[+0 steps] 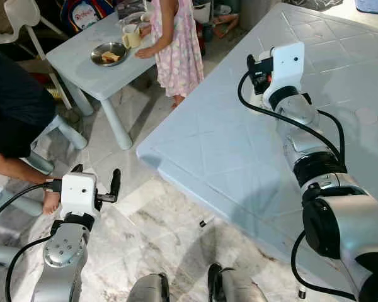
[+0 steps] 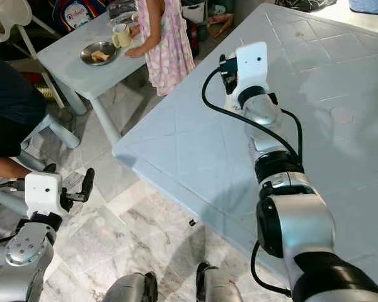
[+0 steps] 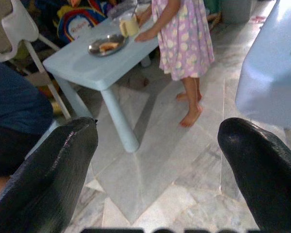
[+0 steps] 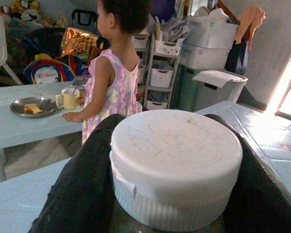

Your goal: Restocking fridge

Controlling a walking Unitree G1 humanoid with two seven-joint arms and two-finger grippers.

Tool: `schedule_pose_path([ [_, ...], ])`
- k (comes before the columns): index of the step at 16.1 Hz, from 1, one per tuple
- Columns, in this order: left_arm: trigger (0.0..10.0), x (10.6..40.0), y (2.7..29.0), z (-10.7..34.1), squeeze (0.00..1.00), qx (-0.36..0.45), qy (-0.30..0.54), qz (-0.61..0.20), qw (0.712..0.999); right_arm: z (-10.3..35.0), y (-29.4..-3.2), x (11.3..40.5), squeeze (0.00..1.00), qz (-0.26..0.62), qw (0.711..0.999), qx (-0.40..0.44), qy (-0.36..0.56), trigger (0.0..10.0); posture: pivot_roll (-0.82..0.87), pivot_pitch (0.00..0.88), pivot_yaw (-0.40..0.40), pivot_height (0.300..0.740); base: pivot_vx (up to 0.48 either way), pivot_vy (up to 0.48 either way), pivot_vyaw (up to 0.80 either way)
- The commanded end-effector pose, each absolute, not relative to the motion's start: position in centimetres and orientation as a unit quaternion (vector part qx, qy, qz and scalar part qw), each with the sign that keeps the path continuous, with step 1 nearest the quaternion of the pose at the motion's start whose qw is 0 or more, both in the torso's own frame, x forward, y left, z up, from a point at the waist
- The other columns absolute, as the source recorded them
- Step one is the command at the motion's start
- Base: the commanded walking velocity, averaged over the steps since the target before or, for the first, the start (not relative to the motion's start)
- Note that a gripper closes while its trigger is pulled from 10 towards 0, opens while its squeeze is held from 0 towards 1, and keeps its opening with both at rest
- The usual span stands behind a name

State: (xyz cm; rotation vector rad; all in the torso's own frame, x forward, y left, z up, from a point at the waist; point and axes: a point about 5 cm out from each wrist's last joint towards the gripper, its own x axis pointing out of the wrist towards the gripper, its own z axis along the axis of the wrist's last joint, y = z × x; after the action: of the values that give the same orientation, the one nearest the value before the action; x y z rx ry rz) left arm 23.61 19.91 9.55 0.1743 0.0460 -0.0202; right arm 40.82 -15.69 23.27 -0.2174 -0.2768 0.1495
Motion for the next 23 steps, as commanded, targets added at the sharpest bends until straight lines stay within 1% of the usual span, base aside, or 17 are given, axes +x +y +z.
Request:
schedule_pose_path([
  [1, 10.0, 23.3, 20.8, 8.8, 0.00, 0.095, 0.048, 0.008, 0.994, 23.1, -15.7, 40.6, 0.00, 0.079, 0.981, -0.105, -0.142, 0.0, 0.06, 0.170, 0.078, 0.740, 0.000, 0.000, 0.00],
  [2, 10.0, 23.3, 21.0, 8.8, 0.00, 0.095, 0.050, 0.017, 0.994, 22.9, -15.7, 40.3, 0.00, 0.081, 0.981, -0.098, -0.148, 0.0, 0.06, 0.166, 0.075, 0.740, 0.000, 0.000, 0.00],
  [4, 10.0, 23.5, 21.4, 8.8, 0.00, 0.093, 0.047, 0.027, 0.994, 22.0, -14.8, 38.8, 0.00, 0.094, 0.978, -0.065, -0.174, 0.0, 0.05, 0.149, 0.066, 0.740, 0.000, 0.000, 0.00],
  [6, 10.0, 23.8, 21.3, 8.8, 0.00, 0.085, 0.045, 0.037, 0.995, 20.9, -14.5, 37.5, 0.00, 0.097, 0.978, -0.061, -0.175, 0.0, 0.03, 0.130, 0.062, 0.740, 0.000, 0.000, 0.00],
  [7, 10.0, 24.0, 21.2, 8.7, 0.00, 0.080, 0.046, 0.041, 0.995, 20.3, -14.3, 36.6, 0.00, 0.100, 0.979, -0.048, -0.169, 2.1, 0.03, 0.124, 0.060, 0.740, 0.000, 0.000, 0.00],
  [8, 10.0, 24.1, 20.9, 8.5, 0.00, 0.071, 0.046, 0.045, 0.995, 19.5, -13.9, 35.0, 0.00, 0.106, 0.981, -0.023, -0.160, 10.0, 0.01, 0.103, 0.050, 0.740, 0.000, 0.000, 0.00],
  [9, 10.0, 24.1, 20.8, 8.4, 0.00, 0.068, 0.047, 0.045, 0.996, 19.2, -13.7, 34.2, 0.00, 0.109, 0.982, -0.012, -0.156, 10.0, 0.01, 0.100, 0.049, 0.740, 0.000, 0.000, 0.00],
  [10, 10.0, 24.2, 20.7, 8.1, 0.00, 0.063, 0.051, 0.048, 0.996, 17.8, -13.2, 32.7, 0.00, 0.118, 0.982, -0.006, -0.148, 10.0, 0.00, 0.076, 0.042, 0.740, 0.000, 0.000, 0.00],
  [11, 10.0, 24.1, 20.6, 7.9, 0.00, 0.060, 0.054, 0.050, 0.996, 16.7, -13.1, 31.9, 0.00, 0.120, 0.983, -0.003, -0.136, 10.0, 0.00, 0.064, 0.038, 0.740, 0.000, 0.000, 0.00],
  [14, 10.0, 24.1, 20.7, 7.6, 0.00, 0.054, 0.054, 0.059, 0.995, 15.3, -12.8, 30.2, 0.00, 0.135, 0.984, -0.008, -0.112, 10.0, -0.01, 0.040, 0.027, 0.740, 0.000, 0.000, 0.00],
  [15, 10.0, 24.2, 20.7, 7.4, 0.00, 0.052, 0.054, 0.062, 0.995, 15.5, -12.6, 29.9, 0.00, 0.144, 0.983, -0.015, -0.110, 10.0, -0.01, 0.035, 0.023, 0.740, 0.000, 0.000, 0.80],
  [19, 10.0, 25.0, 20.6, 7.5, 0.00, 0.048, 0.045, 0.068, 0.996, 16.3, -12.1, 30.7, 0.00, 0.161, 0.979, -0.020, -0.124, 10.0, -0.03, 0.015, 0.018, 0.740, 0.000, 0.000, 0.80],
  [23, 10.0, 25.2, 20.3, 7.3, 0.00, 0.048, 0.042, 0.063, 0.996, 15.6, -12.2, 30.3, 0.00, 0.166, 0.979, -0.027, -0.113, 10.0, -0.03, 0.005, 0.023, 0.740, 0.000, 0.000, 0.80],
])
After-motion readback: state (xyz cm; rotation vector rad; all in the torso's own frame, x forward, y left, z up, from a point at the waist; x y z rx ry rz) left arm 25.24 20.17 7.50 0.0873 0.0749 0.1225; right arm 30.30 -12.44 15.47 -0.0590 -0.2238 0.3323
